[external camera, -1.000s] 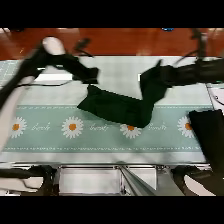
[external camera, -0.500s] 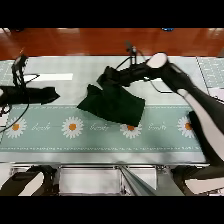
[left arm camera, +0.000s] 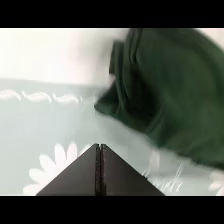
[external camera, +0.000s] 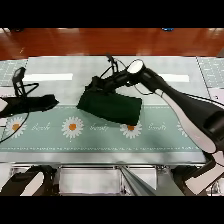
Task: Fold the shirts.
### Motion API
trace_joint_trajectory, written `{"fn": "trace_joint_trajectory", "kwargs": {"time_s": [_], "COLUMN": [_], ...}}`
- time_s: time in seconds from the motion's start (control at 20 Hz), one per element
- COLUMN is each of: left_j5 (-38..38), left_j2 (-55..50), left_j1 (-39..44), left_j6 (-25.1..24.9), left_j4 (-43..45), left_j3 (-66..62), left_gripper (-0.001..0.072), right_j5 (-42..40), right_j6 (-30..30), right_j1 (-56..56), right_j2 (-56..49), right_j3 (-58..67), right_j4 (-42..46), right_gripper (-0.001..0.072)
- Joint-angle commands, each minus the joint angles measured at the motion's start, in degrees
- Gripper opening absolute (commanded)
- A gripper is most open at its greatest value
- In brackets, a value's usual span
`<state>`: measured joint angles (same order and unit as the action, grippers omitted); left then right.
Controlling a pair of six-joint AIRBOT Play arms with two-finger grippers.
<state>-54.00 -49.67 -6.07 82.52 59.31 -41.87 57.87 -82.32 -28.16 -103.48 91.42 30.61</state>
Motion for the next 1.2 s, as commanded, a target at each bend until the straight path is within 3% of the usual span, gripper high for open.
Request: {"fn": "trace_joint_trajectory", "kwargs": {"time_s": [0.0, 0.1, 0.2, 0.3, 0.35, 0.5, 0.65, 0.75, 0.95, 1.15], "left_j5": [-4.7, -4.5, -4.8, -6.2, -8.2, -9.7, -6.4, -3.9, -0.1, 1.1], "left_j2": [1.4, 3.7, 6.0, 8.4, 9.1, 9.8, 9.5, 9.5, 9.4, 9.2], "left_j1": [-5.6, -9.6, -12.9, -13.6, -13.0, -7.9, -3.6, -2.8, -2.8, -2.8], "left_j6": [-2.0, -2.6, -2.5, -2.5, -2.5, -2.4, -2.1, 0.3, 0.7, 0.7], "left_j4": [-4.8, -5.1, -5.1, -5.1, -5.4, -5.4, -5.4, -5.4, -5.4, -5.4], "left_j3": [-7.5, -14.3, -17.9, -16.6, -14.4, -4.0, 6.6, 11.2, 12.3, 12.3], "left_gripper": [0.0024, 0.0024, 0.0024, 0.0024, 0.0024, 0.0024, 0.0024, 0.0024, 0.0024, 0.0024], "right_j5": [13.1, 20.6, 23.6, 19.9, 15.5, 0.4, -9.5, -10.8, -7.1, -3.6], "right_j6": [-0.2, -0.2, -4.8, -14.0, -17.8, -17.9, -9.3, -2.5, 15.0, 16.0], "right_j1": [8.3, 16.1, 21.6, 24.9, 26.8, 31.3, 32.8, 32.4, 32.3, 28.5], "right_j2": [5.5, 13.6, 23.9, 34.7, 40.2, 49.6, 46.3, 39.3, 24.7, 15.5], "right_j3": [0.4, 0.3, -2.1, -11.9, -19.9, -44.2, -57.1, -58.1, -55.1, -49.1], "right_j4": [1.5, 10.5, 31.8, 51.3, 53.9, 43.9, 26.7, 16.3, -7.6, -9.2], "right_gripper": [0.0418, 0.0418, 0.0418, 0.0418, 0.0418, 0.0420, 0.0421, 0.0421, 0.0420, 0.0420]}}
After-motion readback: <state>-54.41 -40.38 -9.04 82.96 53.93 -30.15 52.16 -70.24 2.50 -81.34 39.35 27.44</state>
